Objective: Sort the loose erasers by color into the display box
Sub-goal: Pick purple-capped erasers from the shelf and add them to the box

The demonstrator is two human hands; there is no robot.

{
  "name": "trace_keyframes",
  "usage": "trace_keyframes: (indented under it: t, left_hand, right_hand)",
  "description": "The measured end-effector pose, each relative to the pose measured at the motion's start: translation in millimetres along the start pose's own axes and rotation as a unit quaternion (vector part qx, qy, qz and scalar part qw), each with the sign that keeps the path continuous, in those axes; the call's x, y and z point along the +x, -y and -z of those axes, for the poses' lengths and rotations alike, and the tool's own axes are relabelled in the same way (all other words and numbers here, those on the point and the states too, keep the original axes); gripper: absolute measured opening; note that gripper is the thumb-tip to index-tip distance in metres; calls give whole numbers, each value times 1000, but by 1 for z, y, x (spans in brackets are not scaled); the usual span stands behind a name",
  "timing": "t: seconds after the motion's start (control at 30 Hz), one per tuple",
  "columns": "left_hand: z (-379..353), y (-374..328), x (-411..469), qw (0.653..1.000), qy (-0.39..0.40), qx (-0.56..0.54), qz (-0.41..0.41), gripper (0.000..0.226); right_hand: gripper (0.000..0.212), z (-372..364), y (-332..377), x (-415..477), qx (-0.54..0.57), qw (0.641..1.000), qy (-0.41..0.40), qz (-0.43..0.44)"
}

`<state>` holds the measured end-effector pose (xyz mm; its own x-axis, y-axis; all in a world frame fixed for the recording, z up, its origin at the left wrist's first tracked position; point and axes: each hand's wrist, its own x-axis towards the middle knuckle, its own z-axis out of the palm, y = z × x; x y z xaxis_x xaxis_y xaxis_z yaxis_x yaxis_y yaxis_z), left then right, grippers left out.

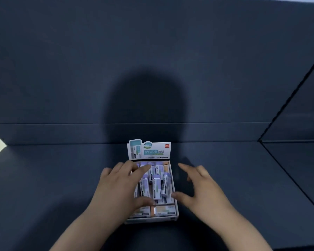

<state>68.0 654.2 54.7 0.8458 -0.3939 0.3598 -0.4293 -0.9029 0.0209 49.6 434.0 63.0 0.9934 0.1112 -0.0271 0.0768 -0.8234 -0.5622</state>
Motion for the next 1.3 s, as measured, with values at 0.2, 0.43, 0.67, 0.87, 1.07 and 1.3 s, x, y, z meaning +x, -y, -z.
trace_keyframes:
  t: [0.2,0.43,0.67,0.87,1.07,1.3]
  left_hand:
    - [-2,-11,8,1000,-13,-3,-21,72]
    - [-2,-37,20,999,-30,0,-40,65]
    - [-9,-85,35,999,-36,-8,-27,52]
    - [-17,-158,60,999,-44,3,1,48]
    - [-32,-239,81,999,-23,-3,40,50]
    - [-44,-317,93,997,2,-44,67,51]
  right_hand:
    - [77,4,3,-6,8,1000,6,-2]
    - [76,13,-5,-7,-4,1000,4,19]
    - [72,35,-41,-10,-27,998,14,52]
    - [69,81,-98,-17,-61,994,17,90]
    - [69,129,-168,-27,-88,989,52,103]
    - [68,166,-237,-48,-83,991,66,86]
